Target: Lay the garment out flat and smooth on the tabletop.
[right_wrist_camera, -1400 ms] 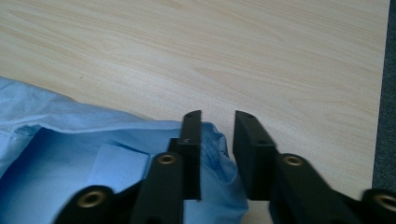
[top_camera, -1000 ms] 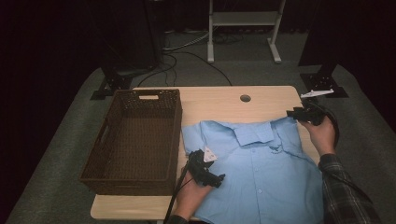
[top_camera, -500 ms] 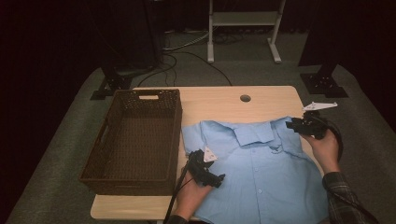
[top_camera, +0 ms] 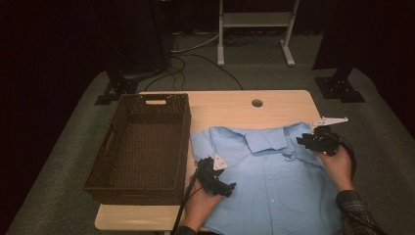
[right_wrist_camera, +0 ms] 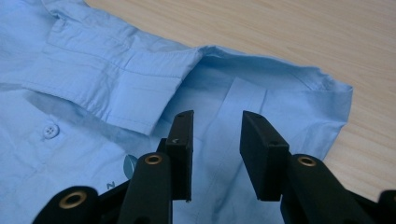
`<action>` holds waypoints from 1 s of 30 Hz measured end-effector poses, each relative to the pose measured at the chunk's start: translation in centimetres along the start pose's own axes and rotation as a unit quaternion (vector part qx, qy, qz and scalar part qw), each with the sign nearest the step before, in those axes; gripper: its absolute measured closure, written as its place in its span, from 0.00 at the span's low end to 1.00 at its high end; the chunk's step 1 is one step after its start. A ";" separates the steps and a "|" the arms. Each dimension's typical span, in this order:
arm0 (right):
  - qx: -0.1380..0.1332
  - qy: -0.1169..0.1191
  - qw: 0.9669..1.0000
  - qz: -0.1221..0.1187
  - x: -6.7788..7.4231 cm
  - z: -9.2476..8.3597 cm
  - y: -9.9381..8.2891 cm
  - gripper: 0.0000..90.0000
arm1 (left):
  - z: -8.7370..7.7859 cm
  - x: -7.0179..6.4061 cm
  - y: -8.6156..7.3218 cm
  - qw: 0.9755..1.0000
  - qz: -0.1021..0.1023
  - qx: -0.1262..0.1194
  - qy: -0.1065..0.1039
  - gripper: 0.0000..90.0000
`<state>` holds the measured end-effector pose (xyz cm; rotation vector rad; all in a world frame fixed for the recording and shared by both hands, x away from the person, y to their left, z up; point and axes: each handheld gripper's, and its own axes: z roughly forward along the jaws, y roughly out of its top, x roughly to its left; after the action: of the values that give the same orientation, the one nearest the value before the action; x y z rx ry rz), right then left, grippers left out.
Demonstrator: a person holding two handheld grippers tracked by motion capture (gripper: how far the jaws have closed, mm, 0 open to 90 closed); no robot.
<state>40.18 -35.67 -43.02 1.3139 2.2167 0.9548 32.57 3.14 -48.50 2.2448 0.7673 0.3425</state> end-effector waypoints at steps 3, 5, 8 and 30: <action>0.002 0.002 1.000 0.002 0.0 0.4 -0.2 0.72 | 0.0 0.0 0.0 1.000 0.000 0.000 0.000 0.00; 0.007 0.003 1.000 0.001 0.1 0.7 -0.2 0.72 | 0.0 0.0 0.0 1.000 0.000 0.000 0.000 0.00; 0.018 -0.001 1.000 -0.007 0.3 1.3 -0.4 0.72 | 0.0 0.0 0.0 1.000 0.000 0.000 0.000 0.00; 0.056 -0.003 0.998 0.002 0.1 3.9 -0.8 0.98 | 0.0 0.0 0.0 1.000 0.000 0.000 -0.001 0.00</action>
<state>42.10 -34.50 -46.26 1.3694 2.2927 0.8362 32.55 3.13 -48.50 2.2452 0.7657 0.3416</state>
